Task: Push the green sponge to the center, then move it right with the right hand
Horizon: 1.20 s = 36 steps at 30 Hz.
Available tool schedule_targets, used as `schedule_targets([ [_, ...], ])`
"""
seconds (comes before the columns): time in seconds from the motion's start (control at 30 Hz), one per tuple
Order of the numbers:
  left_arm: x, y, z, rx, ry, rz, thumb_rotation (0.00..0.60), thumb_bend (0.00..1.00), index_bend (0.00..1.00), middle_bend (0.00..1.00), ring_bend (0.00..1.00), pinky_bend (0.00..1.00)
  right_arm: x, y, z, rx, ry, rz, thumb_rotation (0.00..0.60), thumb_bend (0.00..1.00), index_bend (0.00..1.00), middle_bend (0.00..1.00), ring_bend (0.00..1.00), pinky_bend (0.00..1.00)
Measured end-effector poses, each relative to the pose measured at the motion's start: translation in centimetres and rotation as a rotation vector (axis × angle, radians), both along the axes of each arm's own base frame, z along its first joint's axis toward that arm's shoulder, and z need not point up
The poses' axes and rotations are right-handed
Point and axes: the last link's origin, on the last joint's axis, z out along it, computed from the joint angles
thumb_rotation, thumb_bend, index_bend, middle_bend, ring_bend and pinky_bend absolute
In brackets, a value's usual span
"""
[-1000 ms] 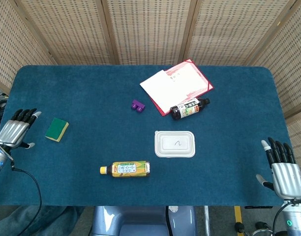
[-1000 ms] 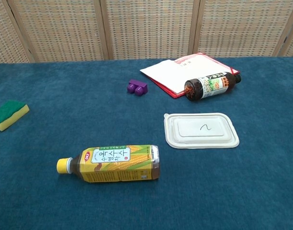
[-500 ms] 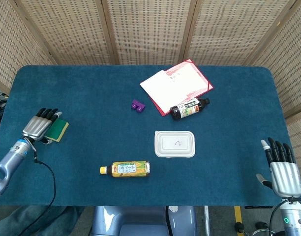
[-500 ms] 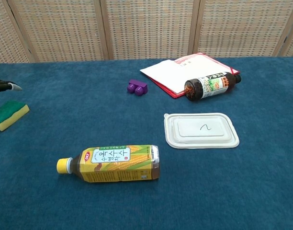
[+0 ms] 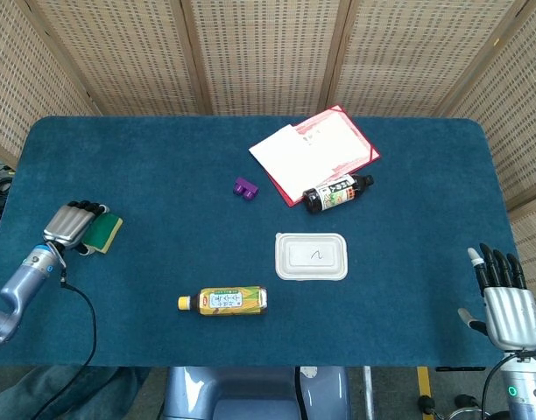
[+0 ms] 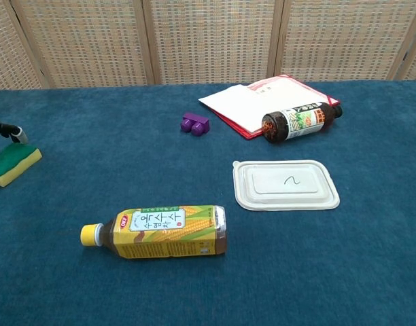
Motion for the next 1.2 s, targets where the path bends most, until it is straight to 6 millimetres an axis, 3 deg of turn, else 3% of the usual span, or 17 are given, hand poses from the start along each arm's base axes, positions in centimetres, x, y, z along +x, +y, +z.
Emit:
schedule_targets([
  [0.23, -0.1, 0.0, 0.1, 0.005, 0.003, 0.001, 0.600, 0.05, 0.32, 0.37, 0.28, 0.29, 0.0, 0.1, 0.1, -0.002, -0.007, 0.001, 0.600, 0.00, 0.04, 0.00, 0.00, 0.00],
  [0.63, 1.3, -0.1, 1.4, 0.040, -0.178, 0.010, 0.600, 0.05, 0.35, 0.37, 0.28, 0.29, 0.2, 0.3, 0.3, 0.002, -0.022, 0.007, 0.600, 0.00, 0.04, 0.00, 0.00, 0.00],
  [0.83, 4.9, 0.0, 0.8, 0.011, -0.260, -0.057, 0.600, 0.05, 0.35, 0.37, 0.28, 0.28, 0.3, 0.3, 0.8, 0.000, -0.037, 0.014, 0.600, 0.00, 0.05, 0.00, 0.00, 0.00],
  [1.2, 14.6, 0.7, -3.0, -0.050, -0.254, -0.179, 0.600, 0.05, 0.35, 0.37, 0.27, 0.28, 0.1, 0.1, 1.5, -0.004, -0.061, 0.009, 0.600, 0.00, 0.05, 0.00, 0.00, 0.00],
])
